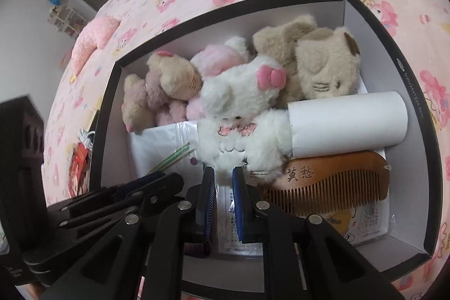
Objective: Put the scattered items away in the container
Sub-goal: 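Lower the zip bag into the box and open the right gripper, then lift the right gripper out of the box and return to the items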
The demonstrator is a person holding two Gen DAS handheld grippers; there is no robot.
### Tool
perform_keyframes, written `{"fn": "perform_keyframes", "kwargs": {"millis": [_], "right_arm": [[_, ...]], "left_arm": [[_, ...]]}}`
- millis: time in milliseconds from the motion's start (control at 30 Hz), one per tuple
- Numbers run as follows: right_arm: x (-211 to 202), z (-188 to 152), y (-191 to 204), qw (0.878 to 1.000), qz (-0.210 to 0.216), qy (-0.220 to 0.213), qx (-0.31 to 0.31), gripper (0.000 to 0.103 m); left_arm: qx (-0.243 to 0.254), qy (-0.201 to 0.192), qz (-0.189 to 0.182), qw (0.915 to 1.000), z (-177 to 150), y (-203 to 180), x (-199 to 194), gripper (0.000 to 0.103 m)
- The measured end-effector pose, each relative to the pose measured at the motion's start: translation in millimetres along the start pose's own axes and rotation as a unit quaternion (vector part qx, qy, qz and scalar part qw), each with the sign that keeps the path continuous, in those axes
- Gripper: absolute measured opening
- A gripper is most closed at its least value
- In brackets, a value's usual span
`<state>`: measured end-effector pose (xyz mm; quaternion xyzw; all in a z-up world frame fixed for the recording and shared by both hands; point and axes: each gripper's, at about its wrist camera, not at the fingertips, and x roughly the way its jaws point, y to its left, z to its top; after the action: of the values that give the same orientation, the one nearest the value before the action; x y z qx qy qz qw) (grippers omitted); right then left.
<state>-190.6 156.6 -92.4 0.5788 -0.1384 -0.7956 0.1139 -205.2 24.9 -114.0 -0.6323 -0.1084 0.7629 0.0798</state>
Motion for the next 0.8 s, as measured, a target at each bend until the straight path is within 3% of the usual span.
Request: {"fn": "perform_keyframes", "kwargs": {"millis": [133,333,367,433,500,667,800], "right_arm": [[0.4,-0.3,-1.6,1.000,-0.007,-0.005,0.003,0.011],[-11.5,-0.5,4.0,0.998,-0.048,-0.048,-0.016,0.011],[-14.3,-1.2,5.6,0.997,-0.051,-0.052,-0.021,0.011],[-22.0,-4.2,10.8,0.996,-0.057,-0.066,-0.034,0.012],[-32.6,-9.0,17.6,0.993,-0.066,-0.087,-0.048,0.017],[-60.8,-21.7,35.5,0.983,-0.093,-0.138,-0.083,0.025],[-86.8,-40.5,47.1,0.977,-0.095,-0.167,-0.087,0.025]], "left_arm": [[-0.020,-0.004,-0.019,0.9996,9.0,5.2,-3.1,0.018],[0.004,-0.069,-0.042,0.9967,-16.5,8.7,-37.1,0.024],[0.010,-0.084,-0.038,0.9957,-21.4,8.6,-42.8,0.024],[0.024,-0.116,-0.023,0.9927,-28.3,4.2,-54.6,0.038],[0.035,-0.146,-0.016,0.9885,-40.3,6.8,-68.3,0.043],[0.051,-0.191,-0.017,0.9800,-57.7,7.5,-94.7,0.044],[0.082,-0.219,0.004,0.9722,-81.3,2.2,-129.2,0.043]]}}
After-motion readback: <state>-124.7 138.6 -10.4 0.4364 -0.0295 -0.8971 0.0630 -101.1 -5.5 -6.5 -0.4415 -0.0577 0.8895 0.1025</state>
